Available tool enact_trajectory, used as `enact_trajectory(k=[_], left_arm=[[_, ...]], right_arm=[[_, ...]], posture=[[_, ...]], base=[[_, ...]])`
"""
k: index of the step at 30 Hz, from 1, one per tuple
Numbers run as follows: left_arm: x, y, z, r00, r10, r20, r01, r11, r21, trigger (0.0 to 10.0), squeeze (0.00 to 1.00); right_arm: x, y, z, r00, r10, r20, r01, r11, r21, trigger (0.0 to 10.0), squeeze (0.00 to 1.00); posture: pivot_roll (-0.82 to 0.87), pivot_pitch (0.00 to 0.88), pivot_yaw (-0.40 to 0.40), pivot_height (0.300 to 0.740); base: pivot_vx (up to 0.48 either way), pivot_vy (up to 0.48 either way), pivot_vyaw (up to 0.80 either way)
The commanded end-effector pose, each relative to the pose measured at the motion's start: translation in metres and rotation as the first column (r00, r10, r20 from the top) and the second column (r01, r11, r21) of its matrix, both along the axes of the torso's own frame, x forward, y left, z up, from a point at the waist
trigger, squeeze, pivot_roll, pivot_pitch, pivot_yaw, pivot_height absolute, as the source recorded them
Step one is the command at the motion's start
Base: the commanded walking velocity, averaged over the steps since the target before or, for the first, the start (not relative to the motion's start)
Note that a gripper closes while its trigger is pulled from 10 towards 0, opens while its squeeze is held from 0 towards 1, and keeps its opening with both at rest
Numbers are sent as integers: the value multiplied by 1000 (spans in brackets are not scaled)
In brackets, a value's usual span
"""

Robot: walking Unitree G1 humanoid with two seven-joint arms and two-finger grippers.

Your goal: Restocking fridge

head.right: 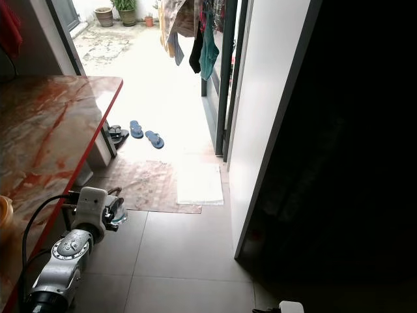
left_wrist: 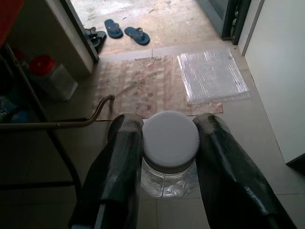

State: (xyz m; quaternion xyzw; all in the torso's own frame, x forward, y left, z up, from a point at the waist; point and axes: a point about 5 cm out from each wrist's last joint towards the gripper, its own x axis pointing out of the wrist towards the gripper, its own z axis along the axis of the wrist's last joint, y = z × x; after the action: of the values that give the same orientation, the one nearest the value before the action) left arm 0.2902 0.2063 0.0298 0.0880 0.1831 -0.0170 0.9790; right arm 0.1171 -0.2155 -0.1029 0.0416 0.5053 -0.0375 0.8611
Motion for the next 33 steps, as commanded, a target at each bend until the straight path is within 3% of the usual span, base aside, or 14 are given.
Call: enact_trajectory(k=[1, 4, 9, 14, 16, 24, 33], left_arm=[[-8, -2, -21, 995, -8, -96, 7, 1000, -11, 10000, 0], [-17, -3, -37, 986, -11, -166, 10, 1000, -5, 10000, 0], [-47, 0, -71, 936, 40, -351, -38, 999, 10, 10000, 0], [-64, 4, -84, 903, 69, -425, -67, 998, 19, 10000, 0], [-78, 8, -93, 874, 105, -475, -105, 994, 27, 10000, 0], [-83, 6, -97, 862, 102, -497, -100, 994, 30, 10000, 0], [-88, 10, -99, 846, 113, -521, -108, 993, 39, 10000, 0]], right_arm=[[-4, -1, -1, 999, -37, -5, 37, 999, -2, 10000, 0], [-5, -1, -1, 999, -48, -6, 47, 999, -5, 10000, 0], [-7, 0, -2, 998, -67, -16, 67, 998, -10, 10000, 0], [-8, 1, -3, 996, -85, -15, 85, 996, -7, 10000, 0], [-10, 2, -4, 995, -97, -16, 96, 995, -8, 10000, 0], [-13, 1, -4, 993, -112, -27, 112, 994, -16, 10000, 0], [-13, 0, -4, 992, -125, -30, 124, 992, -15, 10000, 0]], posture=[[-66, 0, -18, 740], [-69, 0, -18, 740], [-90, 0, -7, 740], [-107, 0, 2, 740], [-129, 0, 8, 740], [-135, 0, 14, 740], [-154, 0, 30, 740]], base=[[0, 0, 0], [0, 0, 0], [0, 0, 0], [0, 0, 0], [0, 0, 0], [0, 0, 0], [0, 0, -781]])
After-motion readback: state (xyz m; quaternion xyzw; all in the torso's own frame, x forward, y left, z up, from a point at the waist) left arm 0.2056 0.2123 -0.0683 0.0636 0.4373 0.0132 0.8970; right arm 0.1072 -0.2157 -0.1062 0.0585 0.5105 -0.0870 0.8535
